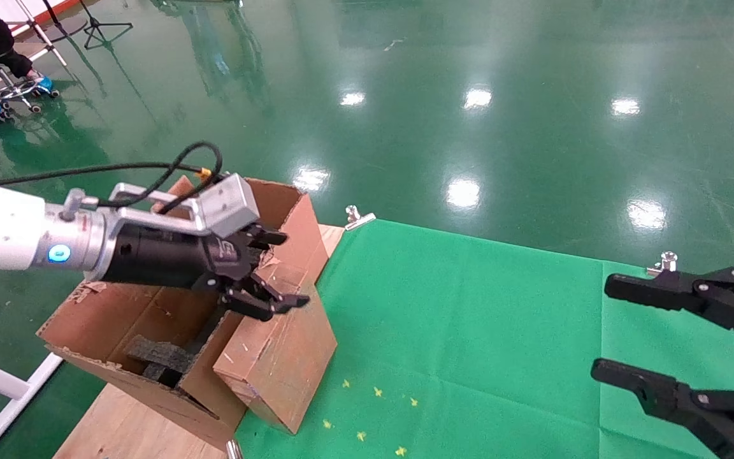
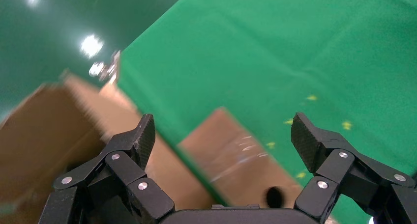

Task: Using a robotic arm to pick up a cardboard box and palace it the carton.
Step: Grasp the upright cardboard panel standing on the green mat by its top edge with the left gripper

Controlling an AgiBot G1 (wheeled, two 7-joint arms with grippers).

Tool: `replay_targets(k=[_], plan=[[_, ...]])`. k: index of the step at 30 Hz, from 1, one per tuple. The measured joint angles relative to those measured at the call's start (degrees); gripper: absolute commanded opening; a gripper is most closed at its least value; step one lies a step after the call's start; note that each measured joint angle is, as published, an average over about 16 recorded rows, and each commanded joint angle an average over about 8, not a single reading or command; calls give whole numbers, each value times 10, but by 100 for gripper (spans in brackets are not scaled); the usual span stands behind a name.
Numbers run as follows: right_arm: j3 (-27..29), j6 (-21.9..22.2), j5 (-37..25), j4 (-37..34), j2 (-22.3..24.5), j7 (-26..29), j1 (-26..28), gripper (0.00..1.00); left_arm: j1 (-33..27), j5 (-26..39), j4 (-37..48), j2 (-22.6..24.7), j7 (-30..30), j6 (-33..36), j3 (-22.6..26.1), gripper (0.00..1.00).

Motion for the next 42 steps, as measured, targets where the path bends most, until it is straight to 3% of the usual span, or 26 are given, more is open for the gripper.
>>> replay_targets(k=[5, 10, 15, 22, 23, 27, 28, 31, 35, 36, 42], plan=[[0, 0, 0, 0, 0, 0, 0, 0, -34, 72, -2, 16, -127, 8, 24, 100], [0, 0, 0, 0, 0, 0, 0, 0, -53, 108, -4, 33, -212, 24, 41, 100], [0, 0, 0, 0, 0, 0, 0, 0, -57, 121, -5, 46, -254, 43, 57, 100], [0, 0, 0, 0, 0, 0, 0, 0, -54, 127, -5, 53, -268, 62, 77, 100], [0, 0, 0, 0, 0, 0, 0, 4, -53, 127, -5, 53, -269, 64, 80, 100], [0, 0, 0, 0, 0, 0, 0, 52, -52, 129, -5, 53, -270, 68, 87, 100], [0, 0, 0, 0, 0, 0, 0, 65, -53, 129, -5, 53, -271, 68, 88, 96], [0, 0, 0, 0, 0, 0, 0, 98, -54, 131, -5, 53, -270, 69, 91, 60], [0, 0, 0, 0, 0, 0, 0, 100, -55, 132, -5, 53, -269, 69, 92, 10], [0, 0, 0, 0, 0, 0, 0, 100, -55, 132, -5, 53, -269, 69, 92, 1], [0, 0, 0, 0, 0, 0, 0, 100, -54, 131, -5, 53, -270, 69, 91, 0]])
